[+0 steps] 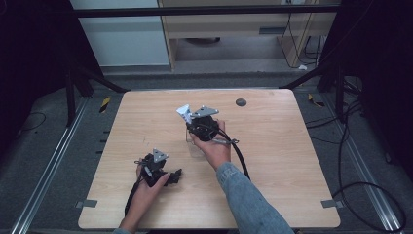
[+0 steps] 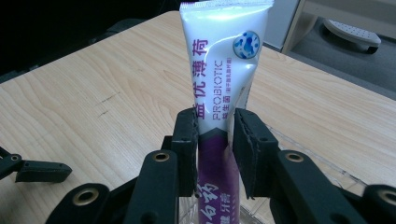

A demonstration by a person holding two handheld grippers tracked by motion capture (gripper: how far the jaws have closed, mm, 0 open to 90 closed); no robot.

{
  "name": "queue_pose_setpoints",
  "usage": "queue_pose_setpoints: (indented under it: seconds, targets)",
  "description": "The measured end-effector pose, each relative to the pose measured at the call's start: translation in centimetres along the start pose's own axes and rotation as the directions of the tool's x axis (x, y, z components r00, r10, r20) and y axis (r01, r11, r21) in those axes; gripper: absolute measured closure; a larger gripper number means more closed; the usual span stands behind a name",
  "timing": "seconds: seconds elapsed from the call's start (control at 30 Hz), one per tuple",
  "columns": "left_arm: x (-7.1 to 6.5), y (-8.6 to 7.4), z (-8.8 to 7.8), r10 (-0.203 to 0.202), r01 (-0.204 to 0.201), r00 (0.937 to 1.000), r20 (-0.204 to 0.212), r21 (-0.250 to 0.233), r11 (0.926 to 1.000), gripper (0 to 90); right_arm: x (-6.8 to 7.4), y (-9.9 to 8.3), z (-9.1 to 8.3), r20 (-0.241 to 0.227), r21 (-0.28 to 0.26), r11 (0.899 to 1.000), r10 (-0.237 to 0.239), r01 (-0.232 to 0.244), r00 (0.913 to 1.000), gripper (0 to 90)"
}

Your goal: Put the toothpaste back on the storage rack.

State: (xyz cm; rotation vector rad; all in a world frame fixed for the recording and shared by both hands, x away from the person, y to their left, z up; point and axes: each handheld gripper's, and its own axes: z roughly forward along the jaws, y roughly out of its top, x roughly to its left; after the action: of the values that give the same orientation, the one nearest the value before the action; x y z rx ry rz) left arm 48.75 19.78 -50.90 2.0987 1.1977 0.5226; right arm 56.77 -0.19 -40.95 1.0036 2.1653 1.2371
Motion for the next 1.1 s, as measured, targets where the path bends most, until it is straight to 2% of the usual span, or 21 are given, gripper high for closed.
queue_pose_setpoints:
  seconds: [0.4,0.9,1.1]
  targets:
    - [0.0,0.0,0.0,0.0,0.0,1.0,-0.001,0.0,1.0,0.0,-0.2,-0.3,-1.0,-0.003,-0.004,1.0,0.0,0.0,1.0,68.6]
    - [0.0,0.0,0.0,-0.001,0.001,1.0,0.0,0.0,1.0,0.0,-1.0,-0.4,-2.8,0.007,0.0,0.999,-0.047,0.047,0.9989,65.6]
    - [0.0,0.0,0.0,0.0,0.0,1.0,0.0,0.0,1.0,0.0,-1.6,-0.5,-3.8,0.01,-0.002,0.999,-0.035,0.035,0.9993,63.5]
